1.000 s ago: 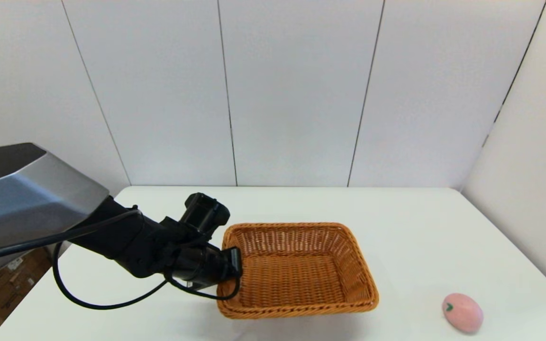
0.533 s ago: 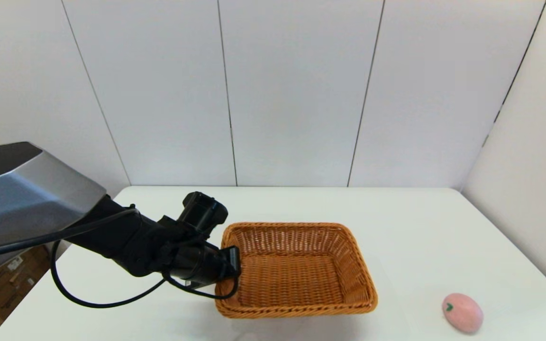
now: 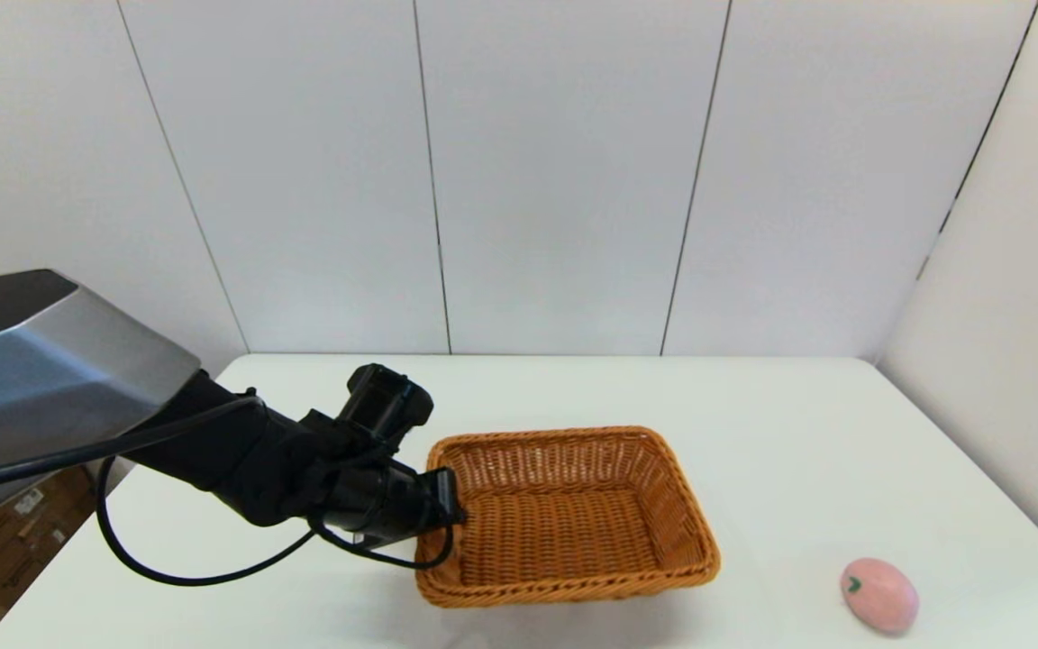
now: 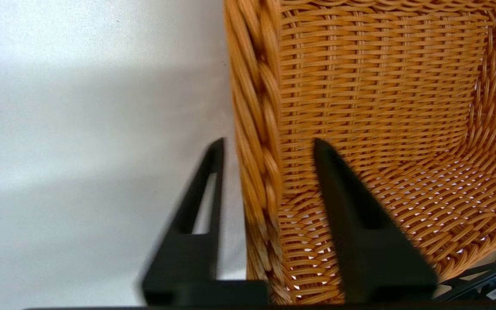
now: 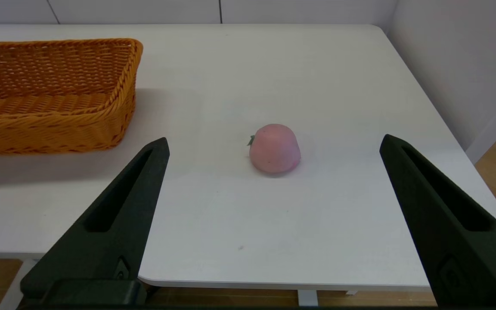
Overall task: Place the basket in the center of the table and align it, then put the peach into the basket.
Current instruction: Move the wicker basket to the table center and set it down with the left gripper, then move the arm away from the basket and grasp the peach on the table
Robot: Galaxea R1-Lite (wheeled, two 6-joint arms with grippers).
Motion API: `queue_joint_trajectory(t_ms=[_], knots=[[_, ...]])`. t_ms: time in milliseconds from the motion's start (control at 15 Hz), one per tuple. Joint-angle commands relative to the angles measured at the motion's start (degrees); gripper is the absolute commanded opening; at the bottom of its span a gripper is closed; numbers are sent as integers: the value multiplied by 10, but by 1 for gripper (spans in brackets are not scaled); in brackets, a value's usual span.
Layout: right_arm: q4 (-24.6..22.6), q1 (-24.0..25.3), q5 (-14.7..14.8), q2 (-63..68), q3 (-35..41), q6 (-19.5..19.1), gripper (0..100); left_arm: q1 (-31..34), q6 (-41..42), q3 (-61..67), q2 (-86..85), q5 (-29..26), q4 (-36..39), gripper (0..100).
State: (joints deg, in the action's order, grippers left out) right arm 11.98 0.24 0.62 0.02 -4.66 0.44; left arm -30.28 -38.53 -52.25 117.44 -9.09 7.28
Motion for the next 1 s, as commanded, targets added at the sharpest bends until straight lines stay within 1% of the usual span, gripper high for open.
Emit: queue_joint_trajectory(t_ms=[67,267,400,533,667,800,867,1000], knots=[[1,0,0,0,0,0,100,4,-2,-1,-4,0,1,100],[1,0,0,0,0,0,100,59,16,-15,-92,0,0,100],[1,0,0,0,0,0,100,93,40,-22,-208,-1,-5,100],[1,0,0,0,0,0,100,116,93,-16,-339,1,-15,100],[1,0,0,0,0,0,100,121,130,-5,-447,10,-64,100],[1,0,0,0,0,0,100,121,148,26,-557,14,-109,100],[1,0,0,0,0,0,100,121,149,47,-610,16,-114,100],[1,0,0,0,0,0,100,121,166,90,-713,50,-128,100]])
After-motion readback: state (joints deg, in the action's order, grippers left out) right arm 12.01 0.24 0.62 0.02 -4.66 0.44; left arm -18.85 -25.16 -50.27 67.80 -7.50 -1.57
